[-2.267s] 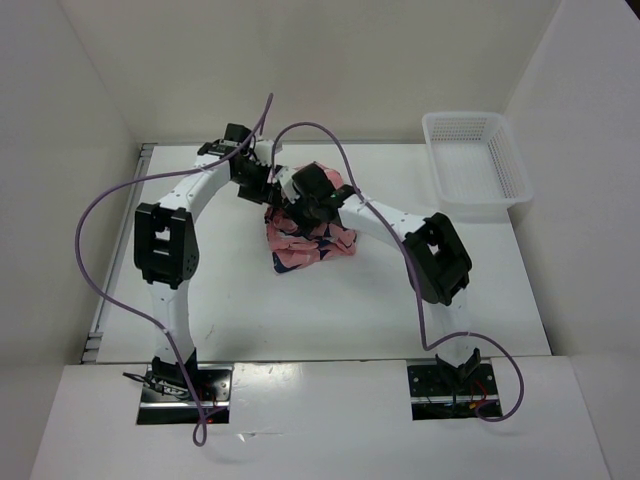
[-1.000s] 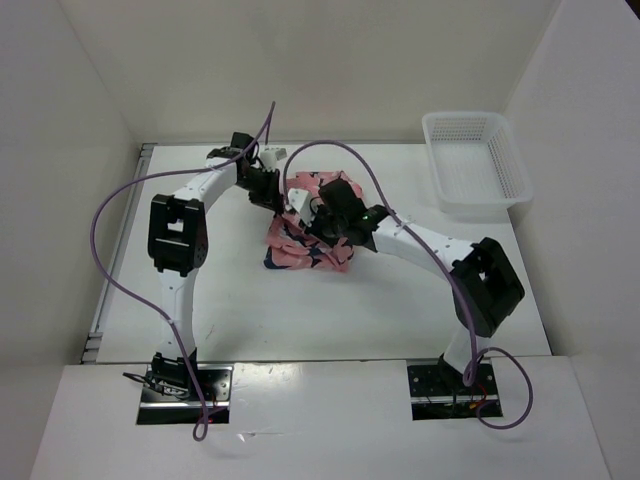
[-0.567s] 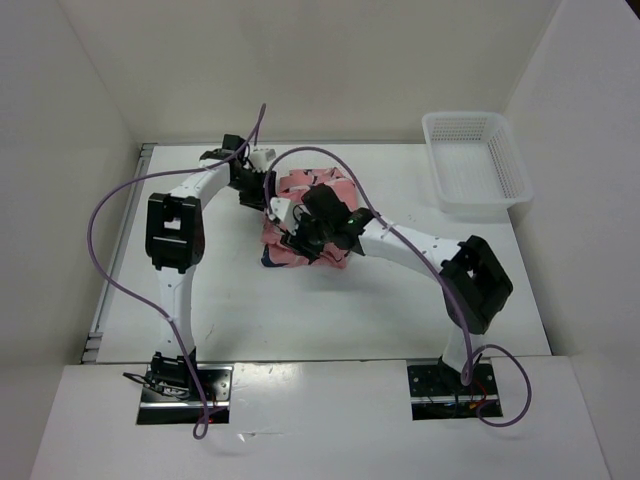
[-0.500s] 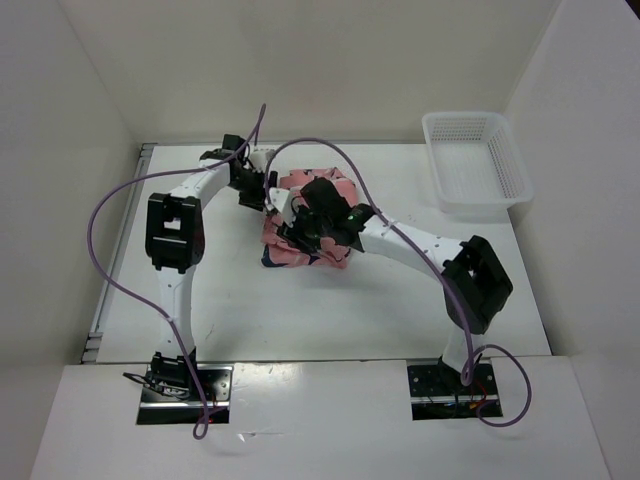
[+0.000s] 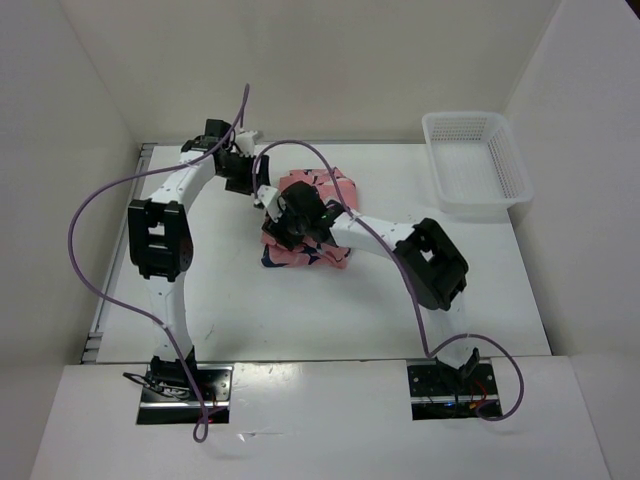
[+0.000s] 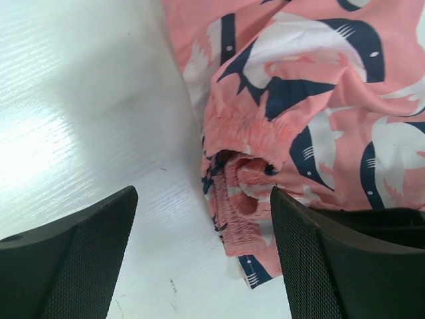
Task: Fold and stack the shorts
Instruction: Fold the shorts
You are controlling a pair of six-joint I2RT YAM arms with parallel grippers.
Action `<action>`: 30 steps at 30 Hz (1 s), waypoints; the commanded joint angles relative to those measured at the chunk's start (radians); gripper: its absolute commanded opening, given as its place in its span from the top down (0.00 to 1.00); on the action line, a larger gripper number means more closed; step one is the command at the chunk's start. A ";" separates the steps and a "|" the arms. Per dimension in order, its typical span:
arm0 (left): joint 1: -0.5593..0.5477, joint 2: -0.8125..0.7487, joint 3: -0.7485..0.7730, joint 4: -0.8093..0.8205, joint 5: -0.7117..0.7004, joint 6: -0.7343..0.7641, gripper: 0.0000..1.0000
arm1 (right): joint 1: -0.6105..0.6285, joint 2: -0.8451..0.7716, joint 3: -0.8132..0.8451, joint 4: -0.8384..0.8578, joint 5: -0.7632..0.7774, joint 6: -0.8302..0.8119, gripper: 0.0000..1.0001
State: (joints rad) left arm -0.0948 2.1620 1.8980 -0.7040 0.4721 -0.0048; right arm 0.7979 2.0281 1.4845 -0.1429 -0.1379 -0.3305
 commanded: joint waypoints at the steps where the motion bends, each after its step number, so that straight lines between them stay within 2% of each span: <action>1: 0.007 -0.004 0.013 -0.008 -0.006 0.005 0.12 | -0.002 0.027 0.086 0.089 0.075 0.040 0.40; 6: 0.017 0.006 0.023 -0.017 0.003 0.005 0.12 | -0.002 0.072 0.149 0.112 0.136 0.074 0.42; 13: 0.026 0.006 0.023 -0.017 0.014 0.005 0.12 | -0.002 0.090 0.131 0.112 0.169 0.093 0.44; 16: 0.026 0.006 0.023 -0.017 0.025 0.005 0.12 | -0.002 0.110 0.131 0.112 0.158 0.084 0.35; 20: 0.035 0.006 0.023 -0.017 0.025 0.005 0.12 | -0.002 0.149 0.149 0.101 0.149 0.084 0.35; 24: 0.035 0.006 0.013 -0.017 0.034 0.005 0.12 | -0.002 0.182 0.184 0.144 0.227 0.127 0.34; 26: 0.035 -0.004 0.003 -0.017 0.045 0.005 0.12 | -0.002 0.195 0.198 0.155 0.236 0.127 0.45; 27: 0.035 -0.004 0.003 -0.017 0.045 0.005 0.12 | -0.002 0.195 0.209 0.155 0.236 0.127 0.60; 30: 0.035 -0.014 -0.016 -0.017 0.045 0.005 0.12 | -0.002 0.182 0.209 0.155 0.236 0.151 0.81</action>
State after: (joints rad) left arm -0.0635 2.1647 1.8957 -0.7155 0.4805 -0.0044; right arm 0.7979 2.2280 1.6367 -0.0658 0.0677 -0.2104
